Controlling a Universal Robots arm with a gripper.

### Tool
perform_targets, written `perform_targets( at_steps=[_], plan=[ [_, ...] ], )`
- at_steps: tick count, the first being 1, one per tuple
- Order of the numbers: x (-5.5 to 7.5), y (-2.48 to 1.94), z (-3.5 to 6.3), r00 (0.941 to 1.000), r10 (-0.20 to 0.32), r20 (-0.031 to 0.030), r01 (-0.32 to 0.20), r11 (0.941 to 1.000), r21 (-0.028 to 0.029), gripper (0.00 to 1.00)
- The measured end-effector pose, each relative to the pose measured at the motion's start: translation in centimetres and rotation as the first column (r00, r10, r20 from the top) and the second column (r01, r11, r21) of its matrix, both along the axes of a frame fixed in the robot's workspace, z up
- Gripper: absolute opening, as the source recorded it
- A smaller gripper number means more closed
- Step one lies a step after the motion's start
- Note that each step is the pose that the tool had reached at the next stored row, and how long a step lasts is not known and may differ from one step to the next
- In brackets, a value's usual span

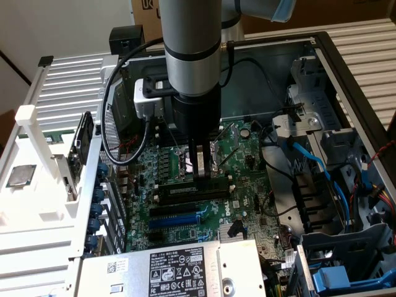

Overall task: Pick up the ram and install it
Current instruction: 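Insert the ram into the slot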

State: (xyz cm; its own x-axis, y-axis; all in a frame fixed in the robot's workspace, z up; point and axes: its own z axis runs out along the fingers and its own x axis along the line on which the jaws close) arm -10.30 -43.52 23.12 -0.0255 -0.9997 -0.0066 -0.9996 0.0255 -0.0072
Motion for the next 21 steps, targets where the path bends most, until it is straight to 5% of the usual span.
perform_targets(
  at_steps=[12,21],
  plan=[
    [0.00,0.00,0.06,1.0000,0.000,0.0001,0.000,1.0000,-0.0075,0.13],
    [0.00,0.00,0.06,1.0000,-0.006,0.0002,0.006,0.9999,-0.0078,0.13]
  ],
)
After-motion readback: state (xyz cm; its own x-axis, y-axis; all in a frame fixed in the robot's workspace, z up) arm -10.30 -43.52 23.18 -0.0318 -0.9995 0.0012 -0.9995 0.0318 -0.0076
